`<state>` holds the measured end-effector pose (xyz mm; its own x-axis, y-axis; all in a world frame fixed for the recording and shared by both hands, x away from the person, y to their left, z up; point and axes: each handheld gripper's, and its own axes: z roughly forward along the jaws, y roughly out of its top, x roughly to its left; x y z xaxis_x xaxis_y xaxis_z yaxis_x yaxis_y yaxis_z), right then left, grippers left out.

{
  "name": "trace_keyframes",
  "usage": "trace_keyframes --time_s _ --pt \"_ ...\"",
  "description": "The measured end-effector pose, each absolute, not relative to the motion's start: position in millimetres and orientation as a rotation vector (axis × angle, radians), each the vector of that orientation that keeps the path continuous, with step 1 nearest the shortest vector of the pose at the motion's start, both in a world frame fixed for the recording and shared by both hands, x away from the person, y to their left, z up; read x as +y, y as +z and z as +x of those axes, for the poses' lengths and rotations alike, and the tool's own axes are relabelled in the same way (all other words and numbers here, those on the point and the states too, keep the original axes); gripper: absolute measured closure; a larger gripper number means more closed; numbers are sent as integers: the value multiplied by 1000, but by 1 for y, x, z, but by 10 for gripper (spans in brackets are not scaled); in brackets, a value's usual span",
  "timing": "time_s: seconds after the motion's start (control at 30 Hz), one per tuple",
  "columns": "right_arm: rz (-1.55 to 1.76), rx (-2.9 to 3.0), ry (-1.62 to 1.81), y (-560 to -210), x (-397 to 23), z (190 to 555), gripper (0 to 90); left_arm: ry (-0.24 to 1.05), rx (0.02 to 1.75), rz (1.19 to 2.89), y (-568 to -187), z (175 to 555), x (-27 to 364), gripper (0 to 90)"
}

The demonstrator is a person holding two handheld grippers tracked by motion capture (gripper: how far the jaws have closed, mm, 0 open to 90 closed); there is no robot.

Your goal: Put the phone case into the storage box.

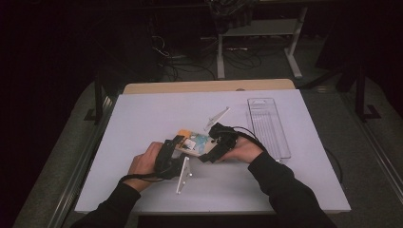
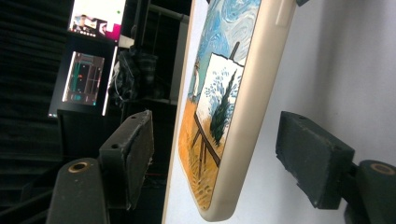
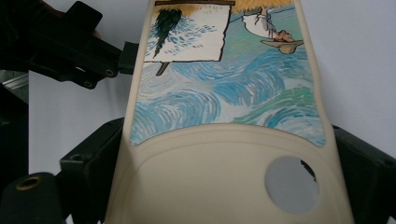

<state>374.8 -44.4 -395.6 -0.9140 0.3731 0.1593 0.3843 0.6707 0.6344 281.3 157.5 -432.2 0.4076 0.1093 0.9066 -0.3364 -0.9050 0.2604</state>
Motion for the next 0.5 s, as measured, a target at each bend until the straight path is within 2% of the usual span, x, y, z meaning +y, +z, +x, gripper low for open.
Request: trace_keyframes --time_s 0.5 --pt "-640 -2850 -1093 -395 -43 374 92 1543 -254 2250 -436 280 155 391"
